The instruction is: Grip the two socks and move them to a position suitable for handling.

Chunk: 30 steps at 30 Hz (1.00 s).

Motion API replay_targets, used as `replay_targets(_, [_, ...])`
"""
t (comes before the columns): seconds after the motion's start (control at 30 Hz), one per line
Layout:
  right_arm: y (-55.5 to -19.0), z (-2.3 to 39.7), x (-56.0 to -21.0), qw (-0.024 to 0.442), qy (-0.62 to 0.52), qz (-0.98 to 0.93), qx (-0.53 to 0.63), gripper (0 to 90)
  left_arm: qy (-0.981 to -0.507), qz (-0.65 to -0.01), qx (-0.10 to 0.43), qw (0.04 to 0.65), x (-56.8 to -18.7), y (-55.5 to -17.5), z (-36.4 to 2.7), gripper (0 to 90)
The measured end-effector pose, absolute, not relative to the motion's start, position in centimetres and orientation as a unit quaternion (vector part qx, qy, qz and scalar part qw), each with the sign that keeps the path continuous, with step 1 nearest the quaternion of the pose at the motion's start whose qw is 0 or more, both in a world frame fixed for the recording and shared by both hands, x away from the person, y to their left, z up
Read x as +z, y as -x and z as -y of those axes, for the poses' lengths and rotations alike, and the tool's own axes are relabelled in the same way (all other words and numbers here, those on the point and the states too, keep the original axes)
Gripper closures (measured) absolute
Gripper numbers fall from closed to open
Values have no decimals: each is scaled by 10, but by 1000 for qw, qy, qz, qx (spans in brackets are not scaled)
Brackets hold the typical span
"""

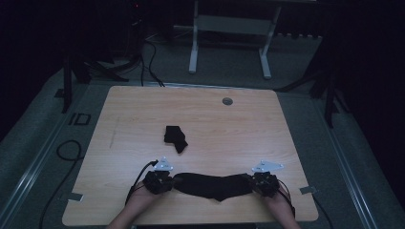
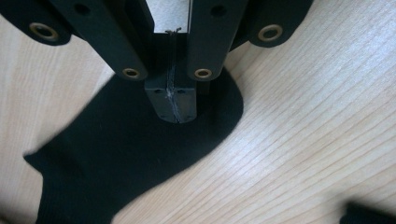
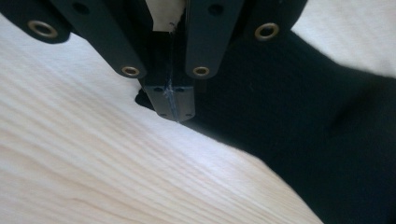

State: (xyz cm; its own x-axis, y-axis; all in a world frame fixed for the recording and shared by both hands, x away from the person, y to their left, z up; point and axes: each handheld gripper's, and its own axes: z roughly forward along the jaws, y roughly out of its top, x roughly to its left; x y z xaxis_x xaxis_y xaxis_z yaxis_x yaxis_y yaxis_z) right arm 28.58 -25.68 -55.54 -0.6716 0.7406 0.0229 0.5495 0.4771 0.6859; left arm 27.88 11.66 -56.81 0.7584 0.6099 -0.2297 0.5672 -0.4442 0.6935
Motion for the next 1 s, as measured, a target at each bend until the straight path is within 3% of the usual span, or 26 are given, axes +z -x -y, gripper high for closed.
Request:
replay_targets(0.3, [-290, 262, -554, 126, -392, -841, 351, 858, -841, -353, 19, 410, -570, -280, -115, 890])
replay_targets(0.57, [-302, 248, -528, 114, -368, -839, 385, 700, -814, -355, 59, 456, -556, -266, -133, 675])
replay_targets(0.7, [-316, 225, -512, 114, -343, -844, 396, 629, -808, -362, 101, 454, -555, -251, -149, 561])
replay_targets(0.83, [-331, 196, -496, 121, -314, -850, 404, 590, -793, -374, 110, 467, -561, -244, -167, 434])
replay_targets(1.0, [-356, 154, -485, 114, -286, -861, 404, 529, -783, -388, 129, 468, -565, -242, -181, 383])
